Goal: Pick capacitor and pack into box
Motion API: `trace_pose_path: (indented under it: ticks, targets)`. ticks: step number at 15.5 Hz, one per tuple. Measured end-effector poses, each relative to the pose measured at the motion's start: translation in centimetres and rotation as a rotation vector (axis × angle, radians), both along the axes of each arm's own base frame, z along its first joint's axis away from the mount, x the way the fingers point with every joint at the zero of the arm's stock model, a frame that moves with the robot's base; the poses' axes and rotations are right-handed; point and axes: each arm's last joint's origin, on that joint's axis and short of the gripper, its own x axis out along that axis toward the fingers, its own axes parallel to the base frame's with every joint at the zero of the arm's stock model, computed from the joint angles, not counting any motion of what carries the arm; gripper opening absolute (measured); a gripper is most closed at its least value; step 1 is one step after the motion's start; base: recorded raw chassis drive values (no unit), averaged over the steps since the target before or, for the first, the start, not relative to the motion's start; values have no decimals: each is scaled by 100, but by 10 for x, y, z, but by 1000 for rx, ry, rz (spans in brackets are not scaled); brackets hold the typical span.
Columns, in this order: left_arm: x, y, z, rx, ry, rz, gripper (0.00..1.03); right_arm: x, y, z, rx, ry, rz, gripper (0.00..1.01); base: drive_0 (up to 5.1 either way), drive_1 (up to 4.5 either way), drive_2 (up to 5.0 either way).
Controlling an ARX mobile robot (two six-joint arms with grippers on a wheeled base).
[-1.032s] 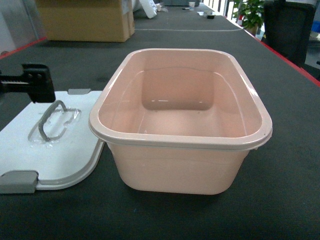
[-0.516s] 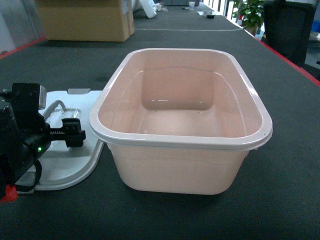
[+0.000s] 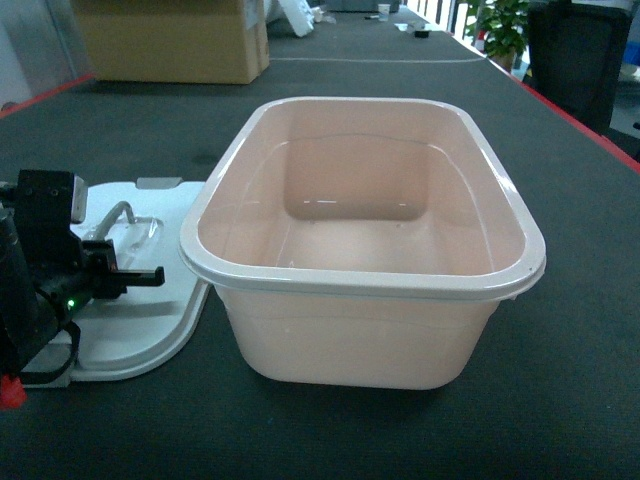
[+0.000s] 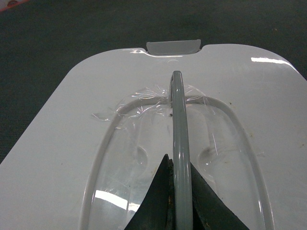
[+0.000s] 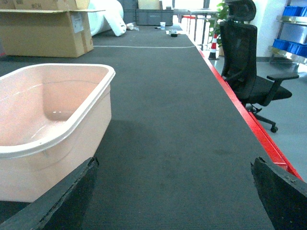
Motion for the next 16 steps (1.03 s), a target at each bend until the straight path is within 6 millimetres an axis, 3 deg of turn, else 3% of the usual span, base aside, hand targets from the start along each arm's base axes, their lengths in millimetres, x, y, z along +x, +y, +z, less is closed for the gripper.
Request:
trace_pose_path:
  ticks: [2, 5, 6, 11, 13, 16]
  targets:
    - [-5, 4, 4, -2, 9, 20, 2, 0, 0, 0, 0, 0, 0, 98, 0, 0, 0]
    - [-15, 10, 30, -4, -21, 33, 2, 0, 0, 0, 0, 0, 0, 98, 0, 0, 0]
    - [-16, 12, 48, -4, -68, 39, 2, 0, 0, 0, 0, 0, 0, 98, 0, 0, 0]
    - [-30, 17, 185, -47, -254, 129, 2, 0, 0, 0, 0, 0, 0, 98, 0, 0, 0]
    - [-43, -13, 211, -103, -243, 86, 2, 0, 0, 0, 0, 0, 0, 98, 0, 0, 0]
    - [-52, -62, 214, -171, -210, 17, 2, 0, 0, 0, 0, 0, 0, 98, 0, 0, 0]
